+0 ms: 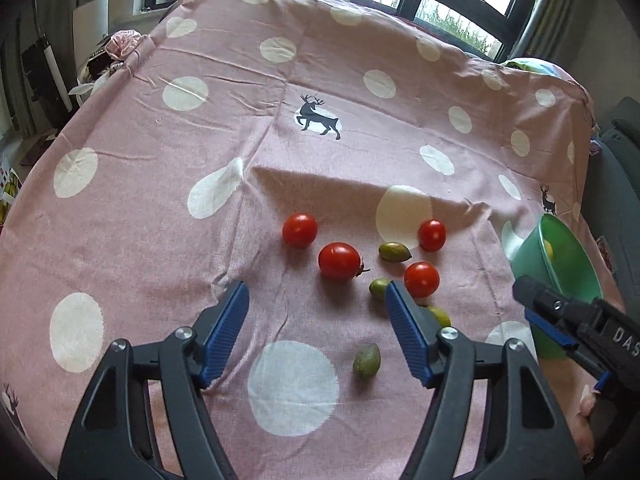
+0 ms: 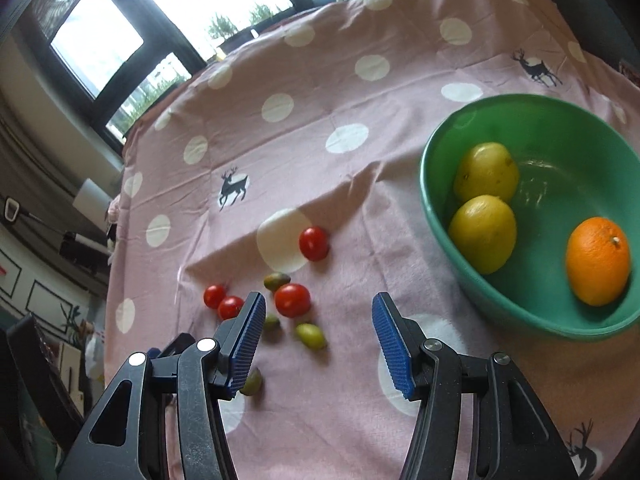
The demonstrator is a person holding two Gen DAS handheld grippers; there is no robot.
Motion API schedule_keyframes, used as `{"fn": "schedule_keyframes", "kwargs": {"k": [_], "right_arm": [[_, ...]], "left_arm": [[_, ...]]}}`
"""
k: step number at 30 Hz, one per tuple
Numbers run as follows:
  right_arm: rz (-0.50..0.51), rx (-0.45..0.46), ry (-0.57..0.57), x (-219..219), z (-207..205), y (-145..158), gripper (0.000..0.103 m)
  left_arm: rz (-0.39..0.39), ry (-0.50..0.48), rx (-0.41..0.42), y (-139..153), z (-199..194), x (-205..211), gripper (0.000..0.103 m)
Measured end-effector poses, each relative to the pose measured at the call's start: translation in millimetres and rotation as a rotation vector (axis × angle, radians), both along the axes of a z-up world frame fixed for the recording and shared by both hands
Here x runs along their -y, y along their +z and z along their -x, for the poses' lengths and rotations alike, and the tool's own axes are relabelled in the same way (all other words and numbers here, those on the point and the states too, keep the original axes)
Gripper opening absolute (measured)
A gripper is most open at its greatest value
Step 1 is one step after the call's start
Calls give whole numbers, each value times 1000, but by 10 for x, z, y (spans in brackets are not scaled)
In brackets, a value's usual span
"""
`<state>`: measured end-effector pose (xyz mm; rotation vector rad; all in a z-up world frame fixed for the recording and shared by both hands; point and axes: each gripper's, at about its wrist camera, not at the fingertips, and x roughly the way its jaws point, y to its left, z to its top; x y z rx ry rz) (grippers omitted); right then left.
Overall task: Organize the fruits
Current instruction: 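Move the open right gripper back toward the cherry tomatoes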
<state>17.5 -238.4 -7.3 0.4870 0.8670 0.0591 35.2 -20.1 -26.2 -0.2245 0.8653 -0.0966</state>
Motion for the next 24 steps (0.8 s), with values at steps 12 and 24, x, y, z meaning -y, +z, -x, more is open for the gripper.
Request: {"fn": "schedule_keyframes", "kwargs": {"k": [12,24], "right_arm": [[49,-201,73,-286,-470,-240,43],[-56,-244,138,-266,-882,-437,42]], "left_arm": [[162,-20,-67,-64,-395,-106,50],[140,-40,-163,-236,-753,53,47]]}}
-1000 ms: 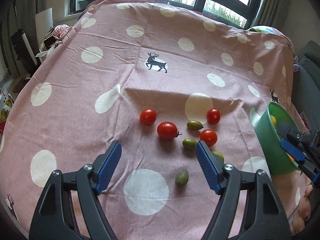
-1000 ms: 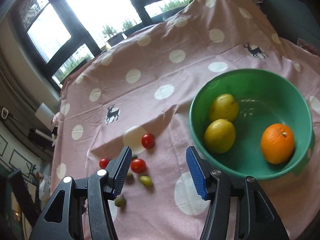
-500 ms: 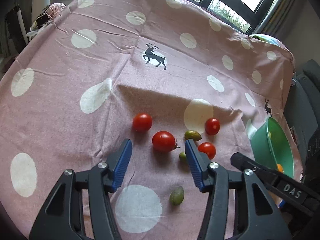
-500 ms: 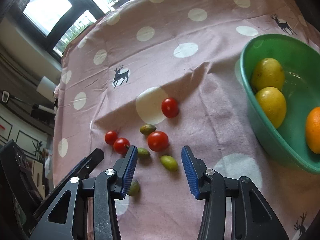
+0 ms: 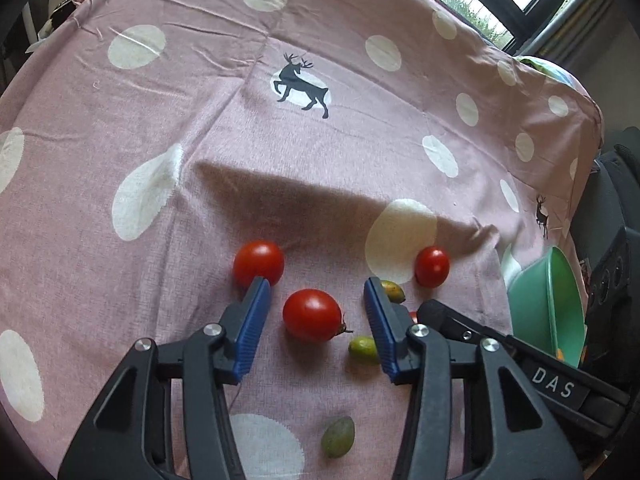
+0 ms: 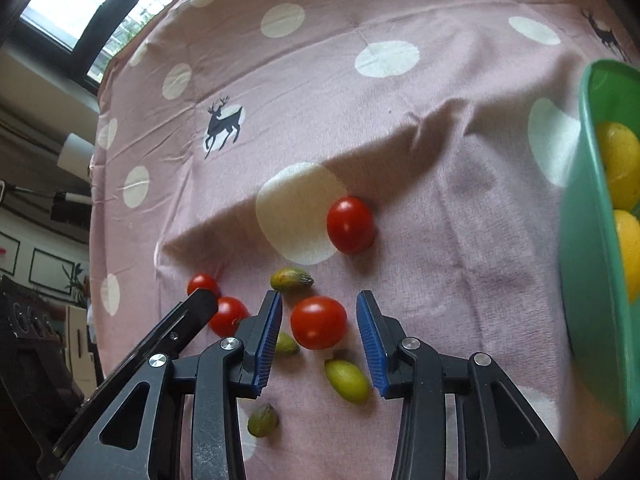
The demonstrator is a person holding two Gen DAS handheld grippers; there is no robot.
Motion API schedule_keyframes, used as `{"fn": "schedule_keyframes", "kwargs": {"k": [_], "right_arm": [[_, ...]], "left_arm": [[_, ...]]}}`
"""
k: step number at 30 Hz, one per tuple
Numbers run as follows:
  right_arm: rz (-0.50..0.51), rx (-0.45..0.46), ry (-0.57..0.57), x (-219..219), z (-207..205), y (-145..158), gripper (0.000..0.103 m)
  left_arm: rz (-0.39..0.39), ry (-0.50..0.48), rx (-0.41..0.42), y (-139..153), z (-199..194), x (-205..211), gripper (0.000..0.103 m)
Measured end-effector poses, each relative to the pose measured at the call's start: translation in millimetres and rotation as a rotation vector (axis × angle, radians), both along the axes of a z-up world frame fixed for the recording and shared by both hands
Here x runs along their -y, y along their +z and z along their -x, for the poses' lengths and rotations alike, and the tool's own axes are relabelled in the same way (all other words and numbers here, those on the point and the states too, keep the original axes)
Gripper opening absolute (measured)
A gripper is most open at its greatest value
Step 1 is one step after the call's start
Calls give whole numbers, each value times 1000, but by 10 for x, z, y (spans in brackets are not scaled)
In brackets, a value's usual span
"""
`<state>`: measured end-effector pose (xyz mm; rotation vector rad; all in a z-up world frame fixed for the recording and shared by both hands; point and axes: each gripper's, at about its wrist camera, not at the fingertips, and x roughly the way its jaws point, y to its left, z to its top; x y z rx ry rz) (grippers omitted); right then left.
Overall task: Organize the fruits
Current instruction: 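Move the open right gripper back toward the cherry tomatoes, then close the right gripper around a red cherry tomato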
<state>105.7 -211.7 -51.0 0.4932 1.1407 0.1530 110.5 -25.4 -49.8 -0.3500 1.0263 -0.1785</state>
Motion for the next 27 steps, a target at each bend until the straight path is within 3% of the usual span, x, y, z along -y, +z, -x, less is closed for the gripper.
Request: {"fn": "schedule_keyframes", "kwargs": {"k": [11,17,21,27], "right_arm": [[34,-7,1,-71,7,-61,42],[19,-15,-1,-75,7,-103,38],[19,-11,-8,-86,4,-123,36],[28,-3,-15,-94,6,-124,35]], "left_arm": [[-26,-4,-49,-149,-29,4,45],[-55,-7,-31,-148,-5,58,40],[-35,-17,-30,-160,-4,77,32],[-29,0,-25,-166,2,72,33]]}}
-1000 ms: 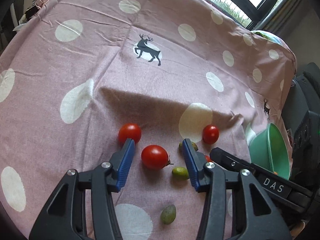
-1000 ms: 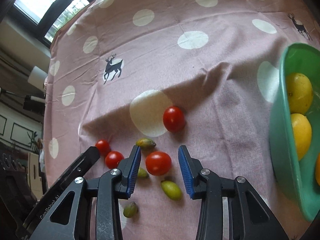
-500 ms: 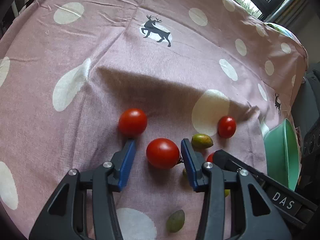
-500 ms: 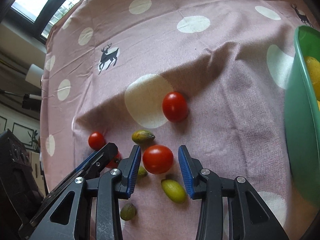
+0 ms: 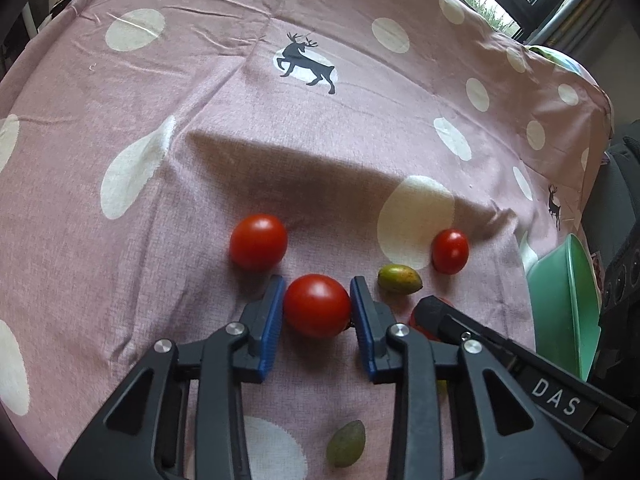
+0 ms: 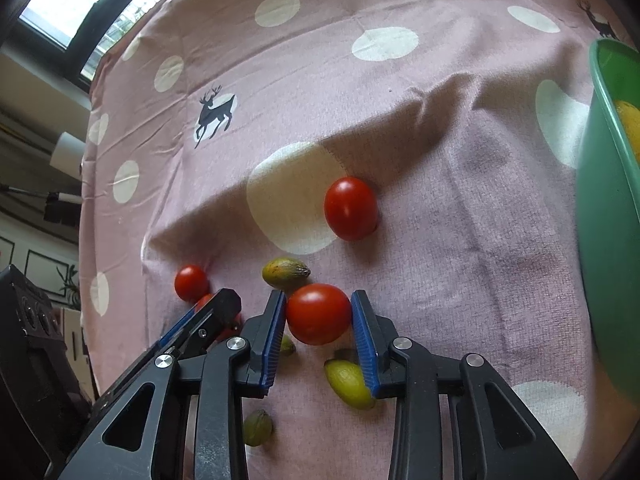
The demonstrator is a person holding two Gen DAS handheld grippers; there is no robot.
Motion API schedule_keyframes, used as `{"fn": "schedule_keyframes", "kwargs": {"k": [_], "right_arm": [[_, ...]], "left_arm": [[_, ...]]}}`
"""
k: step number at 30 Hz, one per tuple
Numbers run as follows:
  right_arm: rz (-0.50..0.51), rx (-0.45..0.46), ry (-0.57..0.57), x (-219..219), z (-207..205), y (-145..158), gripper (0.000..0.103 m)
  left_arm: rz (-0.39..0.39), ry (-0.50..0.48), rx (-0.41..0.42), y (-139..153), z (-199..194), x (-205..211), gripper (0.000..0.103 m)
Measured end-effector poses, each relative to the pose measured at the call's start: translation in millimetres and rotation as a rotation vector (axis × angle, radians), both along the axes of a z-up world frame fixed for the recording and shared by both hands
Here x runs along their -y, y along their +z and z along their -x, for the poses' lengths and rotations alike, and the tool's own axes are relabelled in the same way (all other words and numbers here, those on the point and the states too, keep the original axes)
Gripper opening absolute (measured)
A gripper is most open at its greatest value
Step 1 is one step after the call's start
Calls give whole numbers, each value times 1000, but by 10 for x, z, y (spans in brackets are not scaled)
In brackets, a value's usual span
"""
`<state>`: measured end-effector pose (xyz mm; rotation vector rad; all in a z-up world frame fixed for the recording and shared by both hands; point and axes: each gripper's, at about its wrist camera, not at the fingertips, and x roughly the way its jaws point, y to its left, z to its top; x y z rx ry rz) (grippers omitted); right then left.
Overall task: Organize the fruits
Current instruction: 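Close the right gripper around a red cherry tomato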
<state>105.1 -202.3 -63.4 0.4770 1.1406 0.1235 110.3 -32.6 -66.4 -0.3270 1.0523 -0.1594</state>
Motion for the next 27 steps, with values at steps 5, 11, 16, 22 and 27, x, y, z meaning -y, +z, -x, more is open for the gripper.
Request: {"fn": "schedule_keyframes", "kwargs": {"k": [5,11,16,22,27], "right_arm": [[11,0,-3,0,11,12,35],[-3,13,-15,40,50,54,35],[-9,33,-36,96,106,130,35],[-26,64,-65,190,185,227,35],[-30,96,-87,275,268,321,35]], "left_arm": [[-2,4,-6,9,19,0,33],[-14,-4,13,65,72,40,33],[-1,-25,49,185,138,82,33],[-10,-57,109,361,256,192,33],[20,-95,136,465,319,284,33]]}}
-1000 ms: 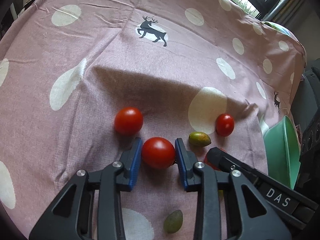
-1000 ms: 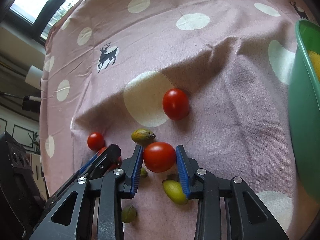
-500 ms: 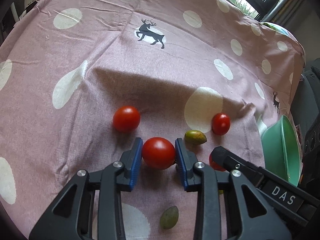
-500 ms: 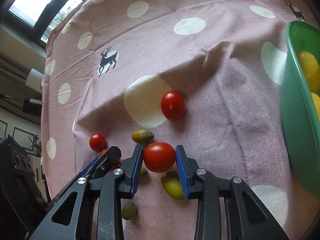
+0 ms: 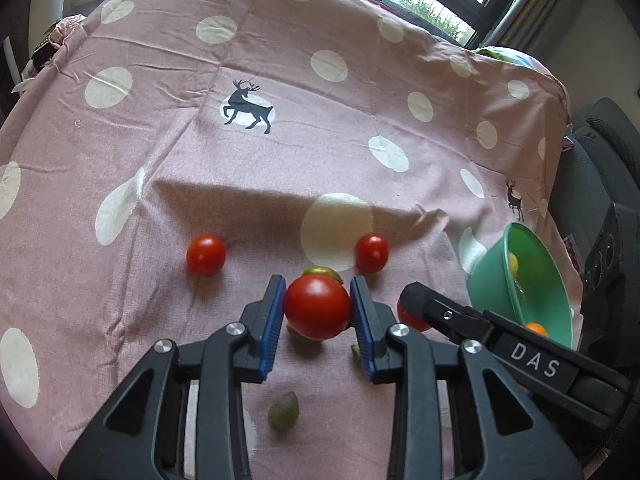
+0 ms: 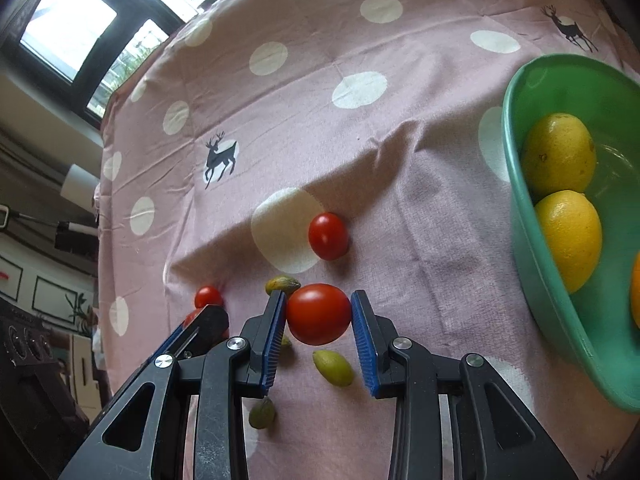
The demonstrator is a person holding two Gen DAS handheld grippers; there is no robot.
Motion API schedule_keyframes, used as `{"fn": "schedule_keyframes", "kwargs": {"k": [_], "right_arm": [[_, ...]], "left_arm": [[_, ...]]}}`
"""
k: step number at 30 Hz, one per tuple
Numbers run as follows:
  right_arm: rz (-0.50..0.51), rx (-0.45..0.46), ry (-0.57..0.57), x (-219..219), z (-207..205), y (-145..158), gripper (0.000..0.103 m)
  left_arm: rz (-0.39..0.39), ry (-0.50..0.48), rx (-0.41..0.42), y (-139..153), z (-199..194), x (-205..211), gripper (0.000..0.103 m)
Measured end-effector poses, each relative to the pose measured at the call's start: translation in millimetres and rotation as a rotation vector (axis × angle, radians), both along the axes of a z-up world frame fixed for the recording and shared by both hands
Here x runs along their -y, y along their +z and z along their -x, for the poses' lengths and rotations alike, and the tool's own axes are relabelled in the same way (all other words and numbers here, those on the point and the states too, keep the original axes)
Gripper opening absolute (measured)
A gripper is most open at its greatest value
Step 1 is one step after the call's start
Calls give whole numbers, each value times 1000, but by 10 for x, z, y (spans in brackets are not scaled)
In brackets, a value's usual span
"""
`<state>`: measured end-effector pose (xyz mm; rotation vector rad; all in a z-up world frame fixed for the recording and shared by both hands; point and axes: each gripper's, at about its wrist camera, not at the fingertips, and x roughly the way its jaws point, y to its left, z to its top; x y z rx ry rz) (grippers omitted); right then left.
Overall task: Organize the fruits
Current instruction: 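Lift the cherry tomato with the right gripper and carry it to the green bowl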
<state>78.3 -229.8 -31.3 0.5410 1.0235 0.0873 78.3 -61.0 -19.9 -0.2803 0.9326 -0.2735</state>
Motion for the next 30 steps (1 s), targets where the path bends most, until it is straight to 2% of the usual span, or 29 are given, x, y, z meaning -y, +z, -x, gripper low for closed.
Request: {"fn": "schedule_keyframes", "kwargs": {"k": [7,15,20,23,30], "right_arm": [[-9,71,-48,171,201,206,35],[-42,168,-147,569,495,441,35],[-37,195,-250,891,657,504,35],[-53,217,-306,1063,762,533,35],[-34,197,-414,1363,882,492,35]], "left_arm": [[17,-50,53,190,99,188,33],[24,-103,106,370,174,420,33],[-11,-144,118,402,171,689,33],[-3,-179,127,436,170,867,33],[-20,-256,142,480,167,1290,33]]}}
